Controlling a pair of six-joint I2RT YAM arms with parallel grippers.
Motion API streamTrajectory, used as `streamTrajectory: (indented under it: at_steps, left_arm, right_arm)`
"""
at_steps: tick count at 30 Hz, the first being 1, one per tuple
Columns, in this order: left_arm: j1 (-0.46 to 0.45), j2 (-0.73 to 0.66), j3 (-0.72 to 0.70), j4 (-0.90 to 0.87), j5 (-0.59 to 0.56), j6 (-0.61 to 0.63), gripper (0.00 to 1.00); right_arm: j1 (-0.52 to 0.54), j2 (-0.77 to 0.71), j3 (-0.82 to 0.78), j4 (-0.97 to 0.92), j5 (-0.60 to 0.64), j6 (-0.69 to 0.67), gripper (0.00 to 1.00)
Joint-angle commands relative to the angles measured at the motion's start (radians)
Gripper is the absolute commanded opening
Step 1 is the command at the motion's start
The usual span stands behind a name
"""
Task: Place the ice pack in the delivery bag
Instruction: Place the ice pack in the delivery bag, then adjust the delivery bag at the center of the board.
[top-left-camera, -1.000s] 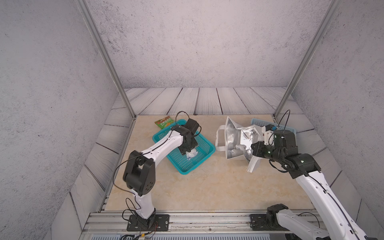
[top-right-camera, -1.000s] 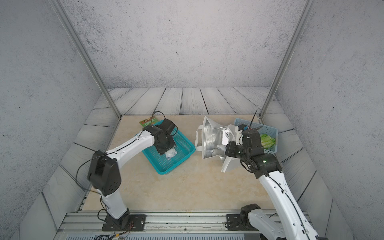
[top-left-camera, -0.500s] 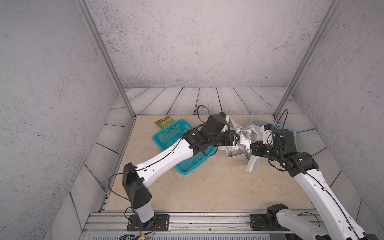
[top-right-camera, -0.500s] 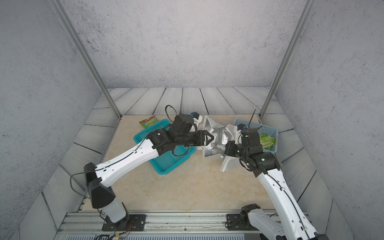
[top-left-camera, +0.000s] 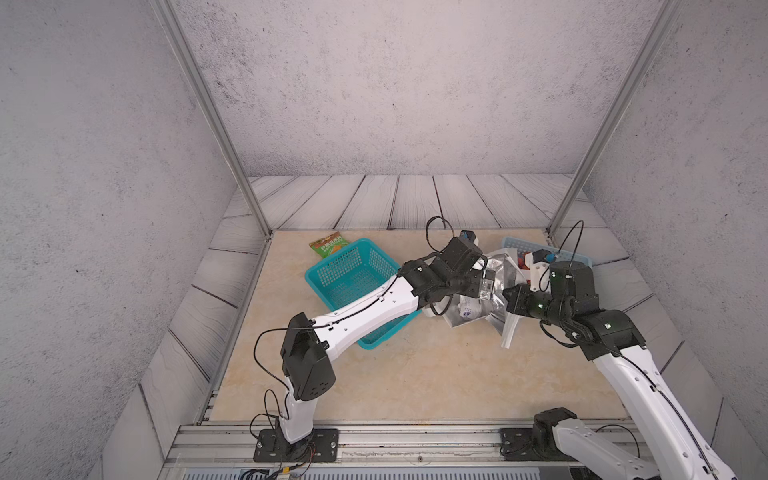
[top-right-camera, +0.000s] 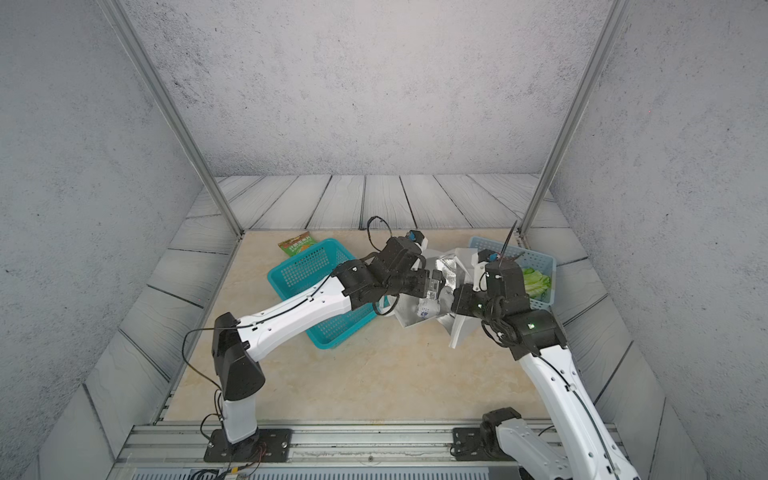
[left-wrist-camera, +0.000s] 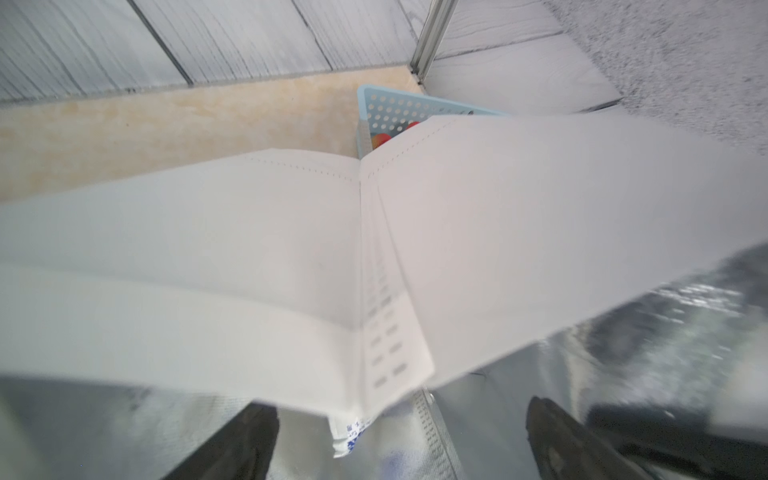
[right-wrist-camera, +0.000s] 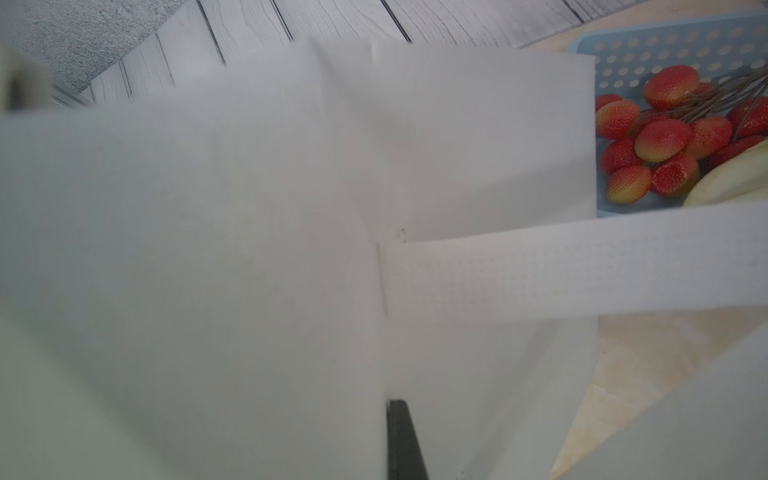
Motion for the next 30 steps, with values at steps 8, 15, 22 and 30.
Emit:
streamTrajectory:
  at_steps: [8, 15, 22, 30]
  left_arm:
    - [0.028, -0.518, -0.454, 0.131, -0.325, 0.23, 1.0]
    - [0.257, -0.619, -0.699, 0.24, 0.2, 0.076, 1.0]
    - [0.243, -0.429, -0.644, 0.319, 0.365, 0.02, 0.9]
    - [0.214, -0.277, -0.566, 0.296, 0.394, -0.073, 0.41]
  right_arm:
    - [-0.003, 0.019, 0.029, -0.017, -0.003, -0.034, 0.0]
    - [-0.003, 0.051, 0.047, -0.014, -0.004, -0.037, 0.0]
    - [-0.003, 0.073, 0.063, -0.006, -0.011, -0.035, 0.0]
    - [-0.003, 0.058, 0.042, 0.005, -0.01, -0.026, 0.0]
